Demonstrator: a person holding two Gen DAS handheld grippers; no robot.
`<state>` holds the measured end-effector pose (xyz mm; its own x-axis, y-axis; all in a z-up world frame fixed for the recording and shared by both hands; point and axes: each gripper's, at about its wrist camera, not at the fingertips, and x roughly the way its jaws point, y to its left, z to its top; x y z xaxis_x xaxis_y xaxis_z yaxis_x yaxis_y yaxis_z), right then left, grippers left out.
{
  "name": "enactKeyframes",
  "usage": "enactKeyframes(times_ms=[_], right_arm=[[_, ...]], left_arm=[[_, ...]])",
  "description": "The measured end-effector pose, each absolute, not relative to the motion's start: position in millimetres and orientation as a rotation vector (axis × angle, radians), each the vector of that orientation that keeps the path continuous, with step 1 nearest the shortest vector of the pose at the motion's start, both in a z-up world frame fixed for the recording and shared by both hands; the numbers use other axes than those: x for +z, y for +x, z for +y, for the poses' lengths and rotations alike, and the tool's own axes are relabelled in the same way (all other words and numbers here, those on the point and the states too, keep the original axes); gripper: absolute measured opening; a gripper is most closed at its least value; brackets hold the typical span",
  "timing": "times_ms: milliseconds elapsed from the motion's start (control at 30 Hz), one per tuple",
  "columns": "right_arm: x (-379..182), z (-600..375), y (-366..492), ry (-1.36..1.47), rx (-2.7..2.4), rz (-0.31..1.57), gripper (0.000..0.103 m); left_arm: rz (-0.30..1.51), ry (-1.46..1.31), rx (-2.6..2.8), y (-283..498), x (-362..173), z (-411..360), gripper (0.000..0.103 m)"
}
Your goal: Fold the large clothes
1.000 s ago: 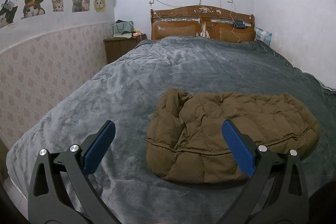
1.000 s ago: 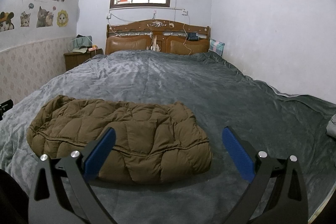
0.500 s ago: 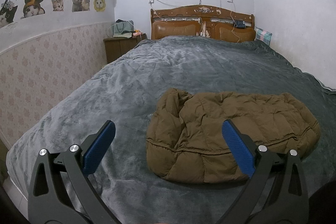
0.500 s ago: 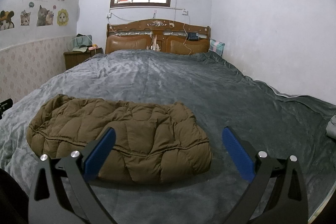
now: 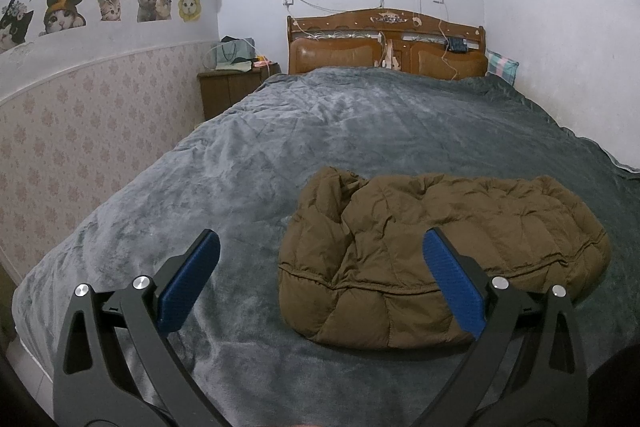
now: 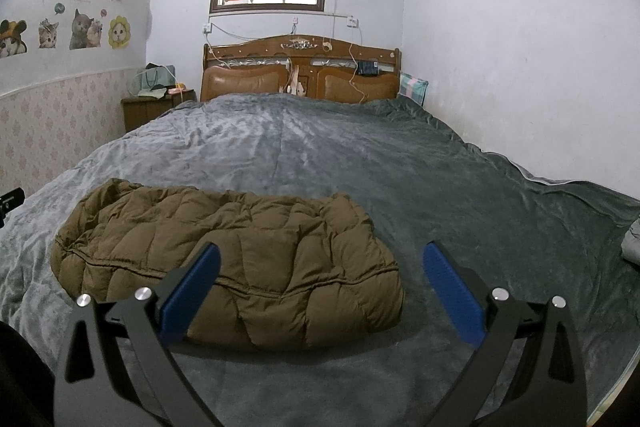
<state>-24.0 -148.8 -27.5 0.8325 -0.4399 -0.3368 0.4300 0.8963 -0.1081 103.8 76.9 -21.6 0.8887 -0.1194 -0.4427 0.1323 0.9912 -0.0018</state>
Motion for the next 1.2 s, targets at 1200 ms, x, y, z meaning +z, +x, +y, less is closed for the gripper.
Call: enactKeyframes(times_ms=[1200], right_arm=[[-27.8,-150.2,-24.4,-0.026,-0.459,0.364,0.101]], left_arm=[[0.52,-0.037,-0.068,117.3,-25.1,92.8,0.1]])
